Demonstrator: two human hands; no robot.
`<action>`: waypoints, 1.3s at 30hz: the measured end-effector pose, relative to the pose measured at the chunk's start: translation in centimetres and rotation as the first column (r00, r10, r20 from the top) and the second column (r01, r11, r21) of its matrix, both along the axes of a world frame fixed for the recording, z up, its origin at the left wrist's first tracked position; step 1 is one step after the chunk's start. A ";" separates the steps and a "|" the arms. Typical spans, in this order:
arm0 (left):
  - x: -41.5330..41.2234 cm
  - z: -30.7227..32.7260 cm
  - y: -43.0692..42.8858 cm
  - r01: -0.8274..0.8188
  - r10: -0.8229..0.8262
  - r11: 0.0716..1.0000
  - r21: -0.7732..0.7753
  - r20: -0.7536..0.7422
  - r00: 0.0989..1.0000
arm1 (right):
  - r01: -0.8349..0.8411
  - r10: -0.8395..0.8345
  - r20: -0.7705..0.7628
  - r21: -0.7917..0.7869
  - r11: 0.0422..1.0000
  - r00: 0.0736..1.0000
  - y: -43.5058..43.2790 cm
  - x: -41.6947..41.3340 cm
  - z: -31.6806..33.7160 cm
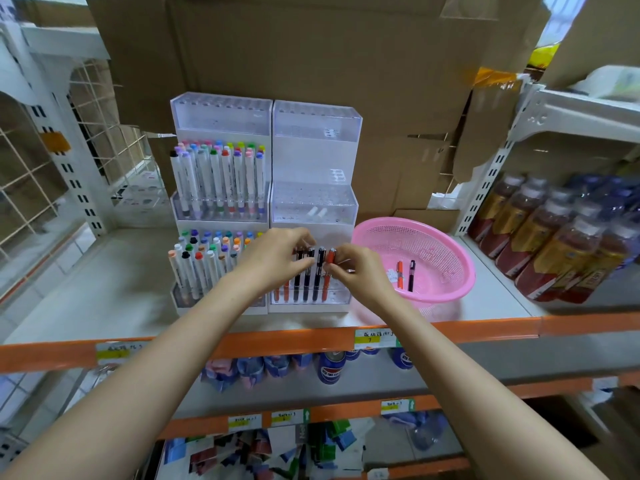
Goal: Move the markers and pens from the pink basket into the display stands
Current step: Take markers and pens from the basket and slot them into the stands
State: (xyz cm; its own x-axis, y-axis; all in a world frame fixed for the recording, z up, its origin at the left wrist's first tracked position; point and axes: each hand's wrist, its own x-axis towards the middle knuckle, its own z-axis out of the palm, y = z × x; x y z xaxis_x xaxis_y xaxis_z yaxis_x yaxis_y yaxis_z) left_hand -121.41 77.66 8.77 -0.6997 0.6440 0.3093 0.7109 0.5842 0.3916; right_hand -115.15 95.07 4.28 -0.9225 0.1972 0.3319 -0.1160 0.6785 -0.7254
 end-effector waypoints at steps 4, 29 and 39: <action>0.1 0.4 1.5 0.013 -0.013 1.000 -0.014 0.004 1.000 | -0.017 0.017 0.004 -0.005 1.000 1.000 0.3 0.0 -0.5; 2.2 1.9 13.2 0.035 -0.039 0.999 -0.023 -0.220 0.975 | 0.156 -0.169 0.136 0.099 0.983 0.976 9.7 3.2 1.2; 0.1 -5.0 22.6 -0.034 0.127 0.892 -0.452 0.178 0.976 | 0.131 -0.215 0.450 0.211 0.969 0.867 16.4 0.2 -1.9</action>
